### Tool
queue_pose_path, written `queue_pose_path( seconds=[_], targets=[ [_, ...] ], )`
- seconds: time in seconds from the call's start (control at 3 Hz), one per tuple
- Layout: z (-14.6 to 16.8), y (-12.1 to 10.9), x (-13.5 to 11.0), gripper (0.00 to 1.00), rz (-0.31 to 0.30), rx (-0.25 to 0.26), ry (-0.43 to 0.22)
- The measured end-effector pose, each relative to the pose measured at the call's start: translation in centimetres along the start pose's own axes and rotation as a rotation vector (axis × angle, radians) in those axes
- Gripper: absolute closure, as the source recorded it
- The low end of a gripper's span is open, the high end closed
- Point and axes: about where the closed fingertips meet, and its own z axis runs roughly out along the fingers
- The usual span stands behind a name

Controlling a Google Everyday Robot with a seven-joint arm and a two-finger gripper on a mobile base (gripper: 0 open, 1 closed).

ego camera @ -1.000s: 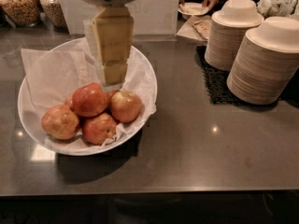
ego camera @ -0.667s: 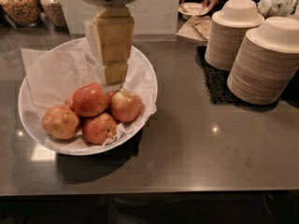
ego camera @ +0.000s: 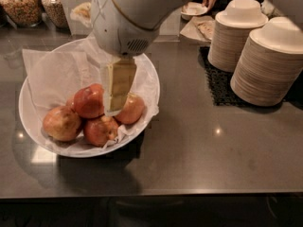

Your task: Pick apple from white bowl

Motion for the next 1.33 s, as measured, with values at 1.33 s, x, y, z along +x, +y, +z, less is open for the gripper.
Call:
queue_pose_path(
  seconds=[1.33],
  targets=[
    [8.6,-0.2,2.8,0.00,0.078,-0.123,-0.109]
  ],
)
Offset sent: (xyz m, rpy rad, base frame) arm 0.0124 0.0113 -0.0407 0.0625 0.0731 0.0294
